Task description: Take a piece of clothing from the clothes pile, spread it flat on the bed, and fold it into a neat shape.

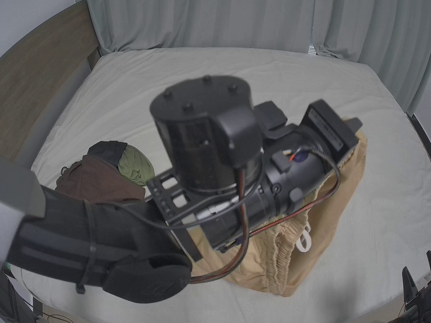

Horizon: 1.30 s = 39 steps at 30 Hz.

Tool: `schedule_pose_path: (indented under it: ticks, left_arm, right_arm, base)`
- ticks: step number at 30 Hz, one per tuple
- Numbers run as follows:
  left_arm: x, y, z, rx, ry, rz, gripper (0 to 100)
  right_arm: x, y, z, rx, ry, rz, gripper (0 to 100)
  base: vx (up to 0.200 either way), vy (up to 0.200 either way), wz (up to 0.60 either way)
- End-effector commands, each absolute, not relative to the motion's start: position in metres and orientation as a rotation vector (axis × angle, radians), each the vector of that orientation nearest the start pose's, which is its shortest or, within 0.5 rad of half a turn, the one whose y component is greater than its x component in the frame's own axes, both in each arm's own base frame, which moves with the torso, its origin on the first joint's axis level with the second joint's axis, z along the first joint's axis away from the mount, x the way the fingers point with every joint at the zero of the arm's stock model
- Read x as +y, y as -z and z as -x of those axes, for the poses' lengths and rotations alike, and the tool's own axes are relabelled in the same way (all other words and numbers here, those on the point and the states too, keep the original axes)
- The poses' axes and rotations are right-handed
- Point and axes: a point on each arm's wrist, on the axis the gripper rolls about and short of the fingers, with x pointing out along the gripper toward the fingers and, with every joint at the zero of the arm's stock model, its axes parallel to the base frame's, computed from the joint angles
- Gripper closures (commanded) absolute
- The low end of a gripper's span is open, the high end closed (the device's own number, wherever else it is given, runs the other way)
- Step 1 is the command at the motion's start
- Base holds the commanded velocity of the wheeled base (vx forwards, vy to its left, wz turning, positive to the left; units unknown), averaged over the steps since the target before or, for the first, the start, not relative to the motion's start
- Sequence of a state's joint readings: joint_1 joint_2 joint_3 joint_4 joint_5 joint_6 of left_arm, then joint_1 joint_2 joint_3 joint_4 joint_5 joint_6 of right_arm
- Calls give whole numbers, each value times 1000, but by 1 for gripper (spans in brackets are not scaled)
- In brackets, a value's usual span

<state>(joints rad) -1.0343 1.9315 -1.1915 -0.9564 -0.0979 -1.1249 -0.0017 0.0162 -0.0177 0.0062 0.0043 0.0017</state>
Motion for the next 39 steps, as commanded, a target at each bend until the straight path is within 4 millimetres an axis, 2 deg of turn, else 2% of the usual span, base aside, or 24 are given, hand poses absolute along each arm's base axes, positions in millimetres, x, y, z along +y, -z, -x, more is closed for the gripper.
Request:
schedule_pose_path:
  ticks: [1, 4, 9, 13, 14, 19, 25, 33, 39]
  left_arm:
    - [-327, -286, -187, 404, 1187, 1223, 100]
    - [-315, -313, -181, 386, 1214, 1317, 100]
    - [-298, -318, -194, 336, 1159, 1335, 100]
    - [-277, -294, -209, 361, 1053, 1294, 100]
    - [-270, -280, -214, 376, 1008, 1271, 100]
    - [-241, -241, -227, 351, 912, 1190, 100]
    - [-205, -200, -232, 324, 885, 1119, 100]
    - [-177, -171, -227, 293, 857, 1059, 100]
    - [-162, -164, -228, 258, 840, 1048, 100]
  right_arm:
    - [0, -75, 23, 9, -3, -2, 0]
    - [0, -75, 23, 9, -3, -2, 0]
    - [0, -75, 23, 9, -3, -2, 0]
    - [0, -75, 23, 9, -3, -2, 0]
    - [0, -75, 22, 11, -3, -2, 0]
    - [0, -75, 23, 9, -3, -2, 0]
    - [0, -75, 23, 9, -2, -2, 0]
    - [0, -75, 22, 11, -2, -2, 0]
    - [0, -75, 23, 9, -2, 0, 0]
  base:
    - [0, 0, 0]
    - [0, 0, 0]
    - [0, 0, 0]
    - [0, 0, 0]
    - [0, 0, 0]
    - [0, 0, 0]
    - [0, 0, 0]
    - [0, 0, 0]
    - [0, 0, 0]
